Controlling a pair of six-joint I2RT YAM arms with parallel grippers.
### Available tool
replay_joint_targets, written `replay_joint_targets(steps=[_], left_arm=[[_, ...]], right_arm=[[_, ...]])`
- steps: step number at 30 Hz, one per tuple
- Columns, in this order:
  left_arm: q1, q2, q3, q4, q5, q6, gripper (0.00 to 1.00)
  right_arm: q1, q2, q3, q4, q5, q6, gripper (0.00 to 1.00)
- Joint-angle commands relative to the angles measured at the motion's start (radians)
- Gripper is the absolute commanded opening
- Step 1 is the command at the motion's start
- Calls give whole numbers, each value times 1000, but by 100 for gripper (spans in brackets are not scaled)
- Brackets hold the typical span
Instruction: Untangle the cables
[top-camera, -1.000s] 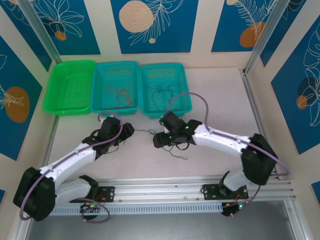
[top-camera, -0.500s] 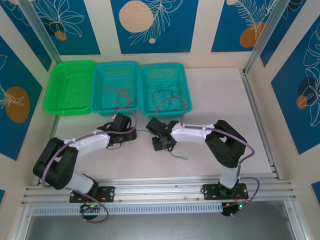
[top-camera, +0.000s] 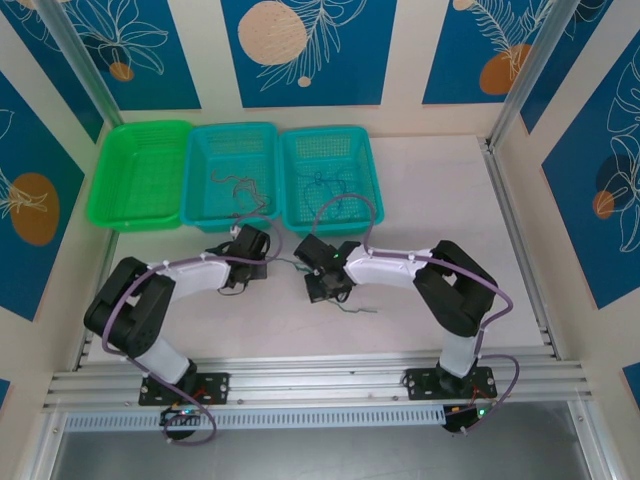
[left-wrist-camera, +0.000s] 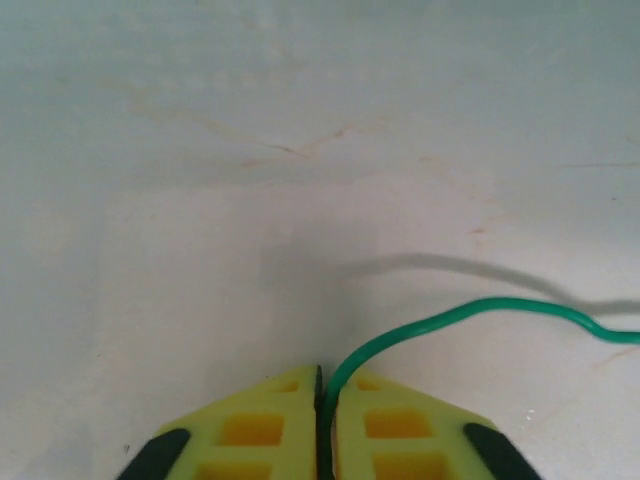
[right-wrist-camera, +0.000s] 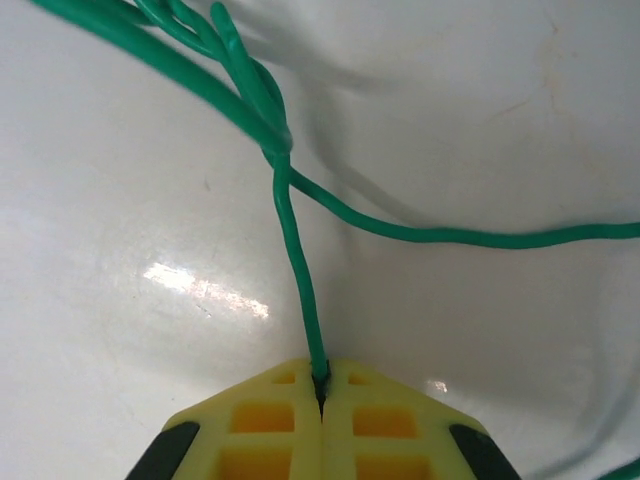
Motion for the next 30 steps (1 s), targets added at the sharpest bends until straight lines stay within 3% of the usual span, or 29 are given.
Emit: replay_joint_targets(steps=[1, 5, 10, 20, 22, 26, 30], left_arm=[[7, -38, -21, -32, -73, -7, 3], [32, -131, -32, -83, -135, 12, 0], [106, -230, -58, -128, -123, 14, 0], [178, -378, -115, -177, -84, 14, 0], [181, -389, -127, -170, -63, 7, 0], [181, -395, -170, -80, 36, -2, 0], [180, -362, -191, -31, 116, 5, 0]], right_arm=[[-17, -49, -47, -26, -17, 18, 0], [-46, -159, -143, -22, 25, 40, 0], [-131, -331, -289, -20, 41, 64, 0], [-444, -576, -507, -1, -71, 120, 0], [-461, -590, -514, 6, -100, 110, 0], [-448, -553, -515, 85, -275, 62, 14], [-401, -512, -475, 87, -293, 72, 17]])
